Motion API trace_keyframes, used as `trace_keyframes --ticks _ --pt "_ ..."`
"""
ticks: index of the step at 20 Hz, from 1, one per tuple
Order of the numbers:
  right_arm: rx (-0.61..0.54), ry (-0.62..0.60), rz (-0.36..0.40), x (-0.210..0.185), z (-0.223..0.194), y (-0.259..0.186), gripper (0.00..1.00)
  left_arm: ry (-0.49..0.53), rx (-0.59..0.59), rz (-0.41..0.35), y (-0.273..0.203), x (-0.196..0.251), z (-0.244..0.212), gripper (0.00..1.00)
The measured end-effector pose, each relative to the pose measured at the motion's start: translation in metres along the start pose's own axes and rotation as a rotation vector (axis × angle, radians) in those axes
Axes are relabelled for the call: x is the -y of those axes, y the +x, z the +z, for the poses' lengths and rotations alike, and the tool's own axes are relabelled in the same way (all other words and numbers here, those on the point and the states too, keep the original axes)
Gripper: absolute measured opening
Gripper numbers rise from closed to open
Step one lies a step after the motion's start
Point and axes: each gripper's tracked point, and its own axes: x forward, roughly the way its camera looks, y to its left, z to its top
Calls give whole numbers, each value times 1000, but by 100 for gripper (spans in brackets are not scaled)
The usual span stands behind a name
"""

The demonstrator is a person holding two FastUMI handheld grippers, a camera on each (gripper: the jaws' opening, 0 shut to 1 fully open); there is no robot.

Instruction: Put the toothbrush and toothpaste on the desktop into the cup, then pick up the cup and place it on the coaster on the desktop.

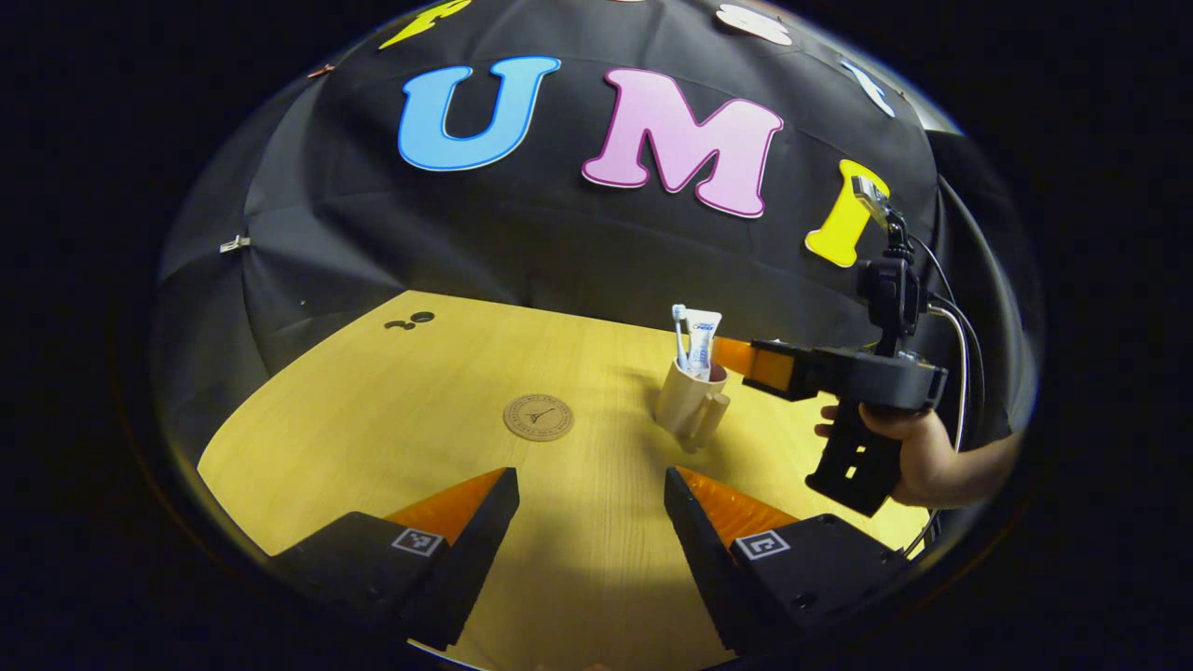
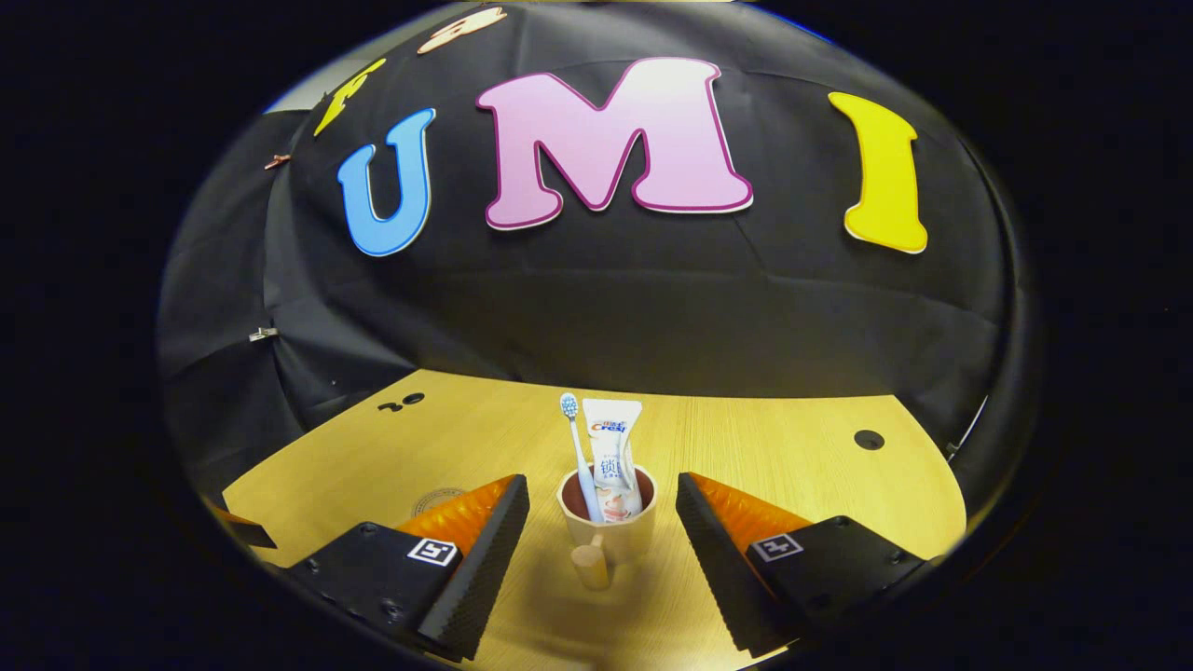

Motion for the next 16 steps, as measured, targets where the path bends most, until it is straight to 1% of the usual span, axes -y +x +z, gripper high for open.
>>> trace_keyframes --ticks 2,6,7,8,9,13,14,16 --pt "-76 -7 -18 0 -7 3 97 -13 11 35 -9 -16 0 98" --pt "-279 53 2 -7 -29 6 97 -44 32 98 -23 -43 -1 98" --pt "-322 64 -9 -7 -34 8 97 -51 37 107 -27 -48 2 98" --pt "-396 68 -11 -8 -44 8 97 -57 43 116 -30 -54 5 98" --pt "-437 77 -15 -9 -48 9 97 -61 48 121 -34 -59 6 98" --pt "-613 124 14 -24 -73 19 98 -74 43 125 -50 -73 1 98" --pt "-644 121 10 -23 -76 21 98 -75 37 126 -55 -77 -2 98" --pt "-659 92 -8 -20 -76 34 98 -73 21 143 -65 -87 -10 98"
